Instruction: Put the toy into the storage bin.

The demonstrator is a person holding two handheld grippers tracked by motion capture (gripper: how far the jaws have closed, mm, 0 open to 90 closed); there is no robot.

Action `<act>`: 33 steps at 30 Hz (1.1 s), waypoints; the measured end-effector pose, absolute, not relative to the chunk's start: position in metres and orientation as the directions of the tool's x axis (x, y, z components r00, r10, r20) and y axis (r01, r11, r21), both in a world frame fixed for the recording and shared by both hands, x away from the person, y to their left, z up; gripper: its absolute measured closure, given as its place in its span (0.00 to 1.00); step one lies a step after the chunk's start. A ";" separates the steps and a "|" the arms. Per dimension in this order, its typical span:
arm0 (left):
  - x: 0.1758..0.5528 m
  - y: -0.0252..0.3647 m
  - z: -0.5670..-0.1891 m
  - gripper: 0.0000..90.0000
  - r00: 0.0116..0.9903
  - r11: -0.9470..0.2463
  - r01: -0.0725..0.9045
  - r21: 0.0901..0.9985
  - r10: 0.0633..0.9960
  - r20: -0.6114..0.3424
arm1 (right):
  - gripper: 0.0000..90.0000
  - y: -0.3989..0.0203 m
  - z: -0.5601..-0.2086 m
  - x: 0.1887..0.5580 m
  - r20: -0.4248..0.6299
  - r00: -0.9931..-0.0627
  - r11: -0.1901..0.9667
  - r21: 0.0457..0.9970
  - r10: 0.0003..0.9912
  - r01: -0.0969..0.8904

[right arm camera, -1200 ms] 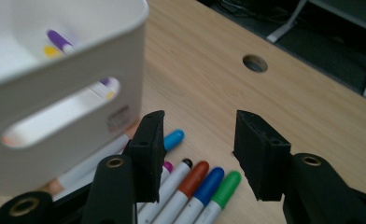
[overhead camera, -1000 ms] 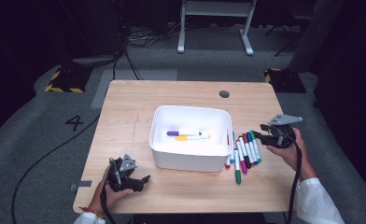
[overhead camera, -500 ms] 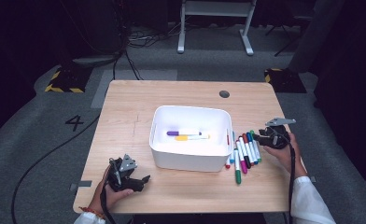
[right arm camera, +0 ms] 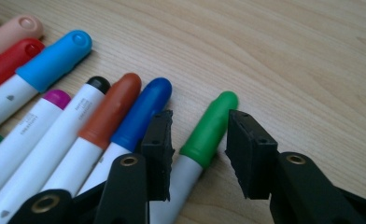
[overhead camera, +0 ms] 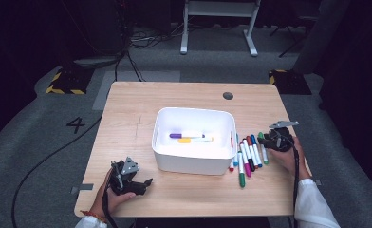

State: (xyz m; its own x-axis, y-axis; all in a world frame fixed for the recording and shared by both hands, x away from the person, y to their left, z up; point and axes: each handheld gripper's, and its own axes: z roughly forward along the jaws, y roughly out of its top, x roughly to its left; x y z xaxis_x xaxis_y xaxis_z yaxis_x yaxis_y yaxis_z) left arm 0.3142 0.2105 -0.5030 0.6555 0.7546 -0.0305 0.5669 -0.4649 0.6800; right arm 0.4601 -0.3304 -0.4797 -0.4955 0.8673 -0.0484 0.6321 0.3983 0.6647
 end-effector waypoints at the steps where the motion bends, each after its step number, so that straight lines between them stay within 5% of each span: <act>1: 0.314 0.210 -0.503 0.16 0.656 -0.465 0.567 0.680 0.755 -0.030 | 0.71 -0.332 -0.482 0.461 -0.062 -0.487 0.405 0.651 0.871 0.642; 7: 0.314 0.210 -0.503 0.16 0.656 -0.465 0.567 0.680 0.754 -0.030 | 0.83 -0.343 -0.486 0.461 -0.036 -0.458 0.364 0.664 0.888 0.653; 16: 0.314 0.210 -0.503 0.16 0.656 -0.465 0.567 0.680 0.754 -0.030 | 0.83 -0.352 -0.477 0.453 -0.019 -0.468 0.340 0.714 0.883 0.612; 33: 0.314 0.210 -0.503 0.16 0.656 -0.465 0.567 0.680 0.755 -0.030 | 0.83 -0.312 -0.365 0.401 -0.059 -0.672 0.356 0.880 0.738 0.313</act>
